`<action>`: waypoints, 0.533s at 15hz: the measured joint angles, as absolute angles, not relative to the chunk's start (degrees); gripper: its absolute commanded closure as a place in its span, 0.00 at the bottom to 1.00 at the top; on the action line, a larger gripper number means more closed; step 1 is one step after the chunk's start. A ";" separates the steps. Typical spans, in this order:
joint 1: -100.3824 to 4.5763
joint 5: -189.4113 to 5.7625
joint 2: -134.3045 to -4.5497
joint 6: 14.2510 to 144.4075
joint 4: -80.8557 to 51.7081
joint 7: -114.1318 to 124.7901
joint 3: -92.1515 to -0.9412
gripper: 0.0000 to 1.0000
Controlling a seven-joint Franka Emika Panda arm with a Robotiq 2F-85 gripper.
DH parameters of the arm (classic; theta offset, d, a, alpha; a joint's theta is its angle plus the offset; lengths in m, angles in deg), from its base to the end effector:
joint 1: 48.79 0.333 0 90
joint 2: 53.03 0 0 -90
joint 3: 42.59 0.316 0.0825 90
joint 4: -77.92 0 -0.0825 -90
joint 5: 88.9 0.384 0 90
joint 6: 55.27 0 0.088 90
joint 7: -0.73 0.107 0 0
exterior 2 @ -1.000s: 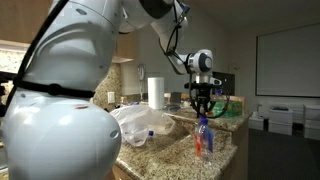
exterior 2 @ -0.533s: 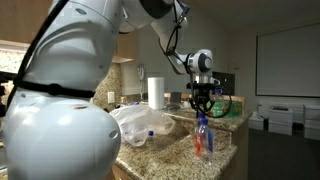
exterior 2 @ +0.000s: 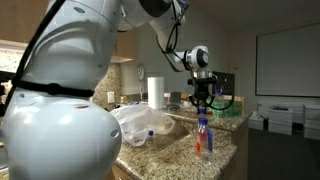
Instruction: Pick up the three bottles and put them in the plastic bag.
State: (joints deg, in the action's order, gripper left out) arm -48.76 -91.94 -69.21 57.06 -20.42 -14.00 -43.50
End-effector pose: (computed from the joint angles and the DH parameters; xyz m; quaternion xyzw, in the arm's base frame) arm 0.6347 -0.0124 0.4190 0.9908 0.1312 -0.0225 0.0237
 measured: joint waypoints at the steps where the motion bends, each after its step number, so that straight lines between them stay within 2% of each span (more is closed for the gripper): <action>1: -47.78 -93.80 -67.89 55.41 -19.15 -13.28 -43.03 0.66; 3: -45.96 -95.10 -64.60 50.46 -17.89 -13.03 -41.76 0.66; 7: -45.63 -95.33 -62.89 49.06 -18.20 -13.00 -41.55 0.66; 8: -45.69 -95.35 -63.05 49.06 -18.34 -13.00 -41.66 0.90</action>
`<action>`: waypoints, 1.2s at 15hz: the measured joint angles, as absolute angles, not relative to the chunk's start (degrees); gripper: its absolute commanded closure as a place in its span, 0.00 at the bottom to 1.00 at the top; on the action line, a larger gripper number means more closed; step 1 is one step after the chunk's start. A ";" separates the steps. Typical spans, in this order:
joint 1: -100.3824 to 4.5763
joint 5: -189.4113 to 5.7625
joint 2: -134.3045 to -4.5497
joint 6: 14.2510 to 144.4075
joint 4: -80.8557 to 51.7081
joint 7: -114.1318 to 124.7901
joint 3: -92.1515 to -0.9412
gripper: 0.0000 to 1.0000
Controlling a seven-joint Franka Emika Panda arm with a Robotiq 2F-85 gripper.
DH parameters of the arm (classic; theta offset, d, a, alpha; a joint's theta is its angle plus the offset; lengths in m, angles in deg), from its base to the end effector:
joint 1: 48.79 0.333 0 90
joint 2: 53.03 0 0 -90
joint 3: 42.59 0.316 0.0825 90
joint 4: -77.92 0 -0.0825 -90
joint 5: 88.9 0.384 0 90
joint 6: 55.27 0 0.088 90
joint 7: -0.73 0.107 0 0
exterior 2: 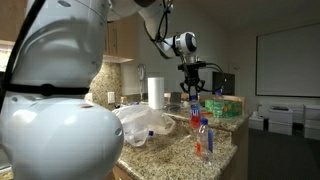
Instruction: Pick up the three bottles and put them in the plastic bag.
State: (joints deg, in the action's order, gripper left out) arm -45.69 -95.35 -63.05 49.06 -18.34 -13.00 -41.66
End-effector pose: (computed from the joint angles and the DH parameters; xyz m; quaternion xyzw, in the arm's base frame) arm 0.6116 0.0333 0.4919 0.9841 0.1687 -0.0214 0.0512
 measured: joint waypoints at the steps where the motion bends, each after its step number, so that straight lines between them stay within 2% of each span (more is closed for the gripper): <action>1: -45.69 -95.36 -63.19 49.06 -18.39 -13.00 -41.71 0.90; 5: -45.66 -93.71 -63.51 50.02 -18.07 -13.00 -41.23 0.90; 14: -45.74 -64.29 -63.57 51.57 -20.70 -15.08 -38.21 0.89; 18: -45.63 -59.30 -64.86 53.85 -22.65 -17.91 -36.92 0.89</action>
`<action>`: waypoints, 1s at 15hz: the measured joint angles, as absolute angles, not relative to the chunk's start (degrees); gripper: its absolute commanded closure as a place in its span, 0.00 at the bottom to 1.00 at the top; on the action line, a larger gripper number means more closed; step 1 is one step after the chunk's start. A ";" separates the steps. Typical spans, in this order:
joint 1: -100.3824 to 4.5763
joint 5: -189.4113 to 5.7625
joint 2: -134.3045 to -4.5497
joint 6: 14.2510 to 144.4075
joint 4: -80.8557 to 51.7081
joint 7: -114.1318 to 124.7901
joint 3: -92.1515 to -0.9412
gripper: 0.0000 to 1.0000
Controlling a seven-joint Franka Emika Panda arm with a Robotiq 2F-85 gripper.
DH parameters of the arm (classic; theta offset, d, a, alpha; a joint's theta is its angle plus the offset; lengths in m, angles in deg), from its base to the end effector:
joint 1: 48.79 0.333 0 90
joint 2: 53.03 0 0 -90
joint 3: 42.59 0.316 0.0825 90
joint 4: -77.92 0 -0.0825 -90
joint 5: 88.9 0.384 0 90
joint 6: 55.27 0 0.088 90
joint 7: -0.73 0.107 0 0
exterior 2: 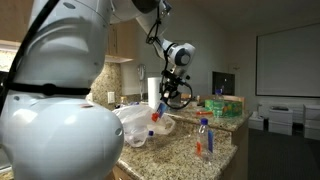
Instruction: Pick up the three bottles and put them in the plastic bag.
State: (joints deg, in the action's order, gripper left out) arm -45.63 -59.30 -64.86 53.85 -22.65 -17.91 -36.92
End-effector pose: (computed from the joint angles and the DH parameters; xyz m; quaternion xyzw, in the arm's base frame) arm 0.6050 0.1264 0.4535 -0.9580 -0.1403 0.0065 0.2502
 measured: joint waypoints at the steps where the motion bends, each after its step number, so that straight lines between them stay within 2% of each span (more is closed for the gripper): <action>1: -45.62 -58.94 -65.52 54.53 -22.88 -19.16 -36.58 0.89; 11: -49.98 -59.03 -68.01 59.22 -23.36 -30.39 -37.57 0.89; 15: -49.47 -56.68 -68.04 59.28 -25.52 -30.86 -35.12 0.89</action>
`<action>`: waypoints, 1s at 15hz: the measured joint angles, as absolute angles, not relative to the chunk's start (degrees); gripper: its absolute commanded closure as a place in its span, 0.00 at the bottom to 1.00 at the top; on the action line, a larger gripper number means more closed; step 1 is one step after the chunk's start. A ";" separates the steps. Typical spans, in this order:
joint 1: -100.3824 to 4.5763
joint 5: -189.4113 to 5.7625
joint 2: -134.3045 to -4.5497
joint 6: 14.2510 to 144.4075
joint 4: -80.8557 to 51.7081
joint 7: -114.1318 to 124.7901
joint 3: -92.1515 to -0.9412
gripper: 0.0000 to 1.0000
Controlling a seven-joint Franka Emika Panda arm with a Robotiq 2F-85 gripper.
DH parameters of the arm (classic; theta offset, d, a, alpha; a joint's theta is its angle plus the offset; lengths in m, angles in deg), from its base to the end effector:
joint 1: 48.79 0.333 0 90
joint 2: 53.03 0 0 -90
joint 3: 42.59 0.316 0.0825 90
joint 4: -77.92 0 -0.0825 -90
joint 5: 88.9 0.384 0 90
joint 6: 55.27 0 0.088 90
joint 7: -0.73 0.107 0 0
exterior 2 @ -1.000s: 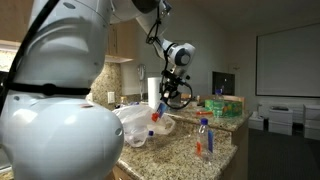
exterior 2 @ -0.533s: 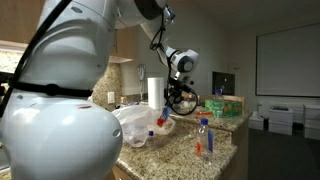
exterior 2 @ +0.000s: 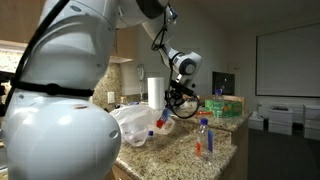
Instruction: Pick up the three bottles and put them in the plastic bag.
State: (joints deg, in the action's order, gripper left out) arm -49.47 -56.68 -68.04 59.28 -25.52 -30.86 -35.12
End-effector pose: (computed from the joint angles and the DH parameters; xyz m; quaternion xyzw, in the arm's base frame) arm 0.6158 0.1008 0.4043 -0.9436 -0.1960 -0.0244 0.2656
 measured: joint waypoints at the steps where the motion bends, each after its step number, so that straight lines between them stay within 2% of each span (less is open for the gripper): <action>1: -48.80 -56.11 -68.06 59.51 -26.11 -30.86 -34.14 0.89; 10: -43.14 -46.52 -68.96 63.97 -25.05 -30.83 -28.01 0.89; 15: -40.02 -45.31 -74.56 65.03 -26.70 -26.76 -27.70 0.90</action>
State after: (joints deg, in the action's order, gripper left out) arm -40.02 -45.31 -74.56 65.03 -26.70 -26.76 -27.70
